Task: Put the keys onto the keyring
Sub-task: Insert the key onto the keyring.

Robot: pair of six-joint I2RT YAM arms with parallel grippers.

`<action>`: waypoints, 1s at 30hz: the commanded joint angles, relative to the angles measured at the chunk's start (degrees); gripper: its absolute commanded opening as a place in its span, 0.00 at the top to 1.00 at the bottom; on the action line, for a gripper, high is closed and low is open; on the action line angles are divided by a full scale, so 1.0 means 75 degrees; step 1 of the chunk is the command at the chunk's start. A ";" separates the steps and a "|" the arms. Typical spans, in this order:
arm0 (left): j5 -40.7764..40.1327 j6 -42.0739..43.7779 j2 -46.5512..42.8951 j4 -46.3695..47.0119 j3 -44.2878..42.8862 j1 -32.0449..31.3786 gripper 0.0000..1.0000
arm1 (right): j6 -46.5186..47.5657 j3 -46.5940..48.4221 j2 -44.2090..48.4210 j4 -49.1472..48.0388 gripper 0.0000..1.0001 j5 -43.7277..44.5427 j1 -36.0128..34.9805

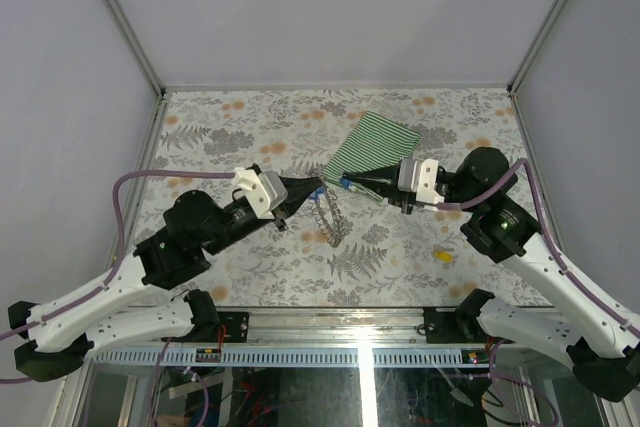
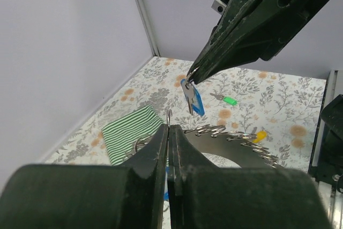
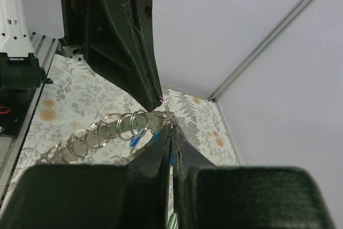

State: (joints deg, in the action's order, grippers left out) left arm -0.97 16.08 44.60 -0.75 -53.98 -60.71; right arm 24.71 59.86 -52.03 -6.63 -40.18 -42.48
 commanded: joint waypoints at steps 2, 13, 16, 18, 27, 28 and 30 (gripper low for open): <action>-0.0258 -0.0573 0.0048 0.0992 -0.0016 -0.0029 1.00 | -0.0545 0.0355 -0.0149 -0.0215 1.00 -0.0283 -0.0094; -0.0088 -0.0526 0.0315 0.1065 -0.0172 -0.0029 1.00 | -0.0840 0.0259 -0.0338 -0.0475 1.00 -0.0338 -0.0110; -0.0048 -0.0515 0.0341 0.1063 -0.0193 -0.0036 1.00 | -0.0872 0.0263 -0.0394 -0.0479 1.00 -0.0316 -0.0113; -0.0023 -0.0509 0.0343 0.1069 -0.0204 -0.0038 1.00 | -0.0881 0.0240 -0.0432 -0.0475 1.00 -0.0314 -0.0116; 0.0111 -0.0527 0.0319 0.1071 -0.0198 -0.0036 1.00 | -0.0922 0.0245 -0.0569 -0.0480 1.00 -0.0275 -0.0153; 0.0121 -0.0526 0.0317 0.1070 -0.0192 -0.0028 1.00 | -0.0931 0.0255 -0.0578 -0.0492 1.00 -0.0246 -0.0152; 0.0151 -0.0528 0.0313 0.1069 -0.0177 -0.0038 1.00 | -0.0933 0.0269 -0.0601 -0.0493 1.00 -0.0207 -0.0171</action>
State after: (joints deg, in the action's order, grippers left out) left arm -0.84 12.64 47.59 0.49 -53.89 -60.71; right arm 18.68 60.05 -56.10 -6.79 -41.67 -42.89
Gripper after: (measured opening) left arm 0.011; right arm 0.010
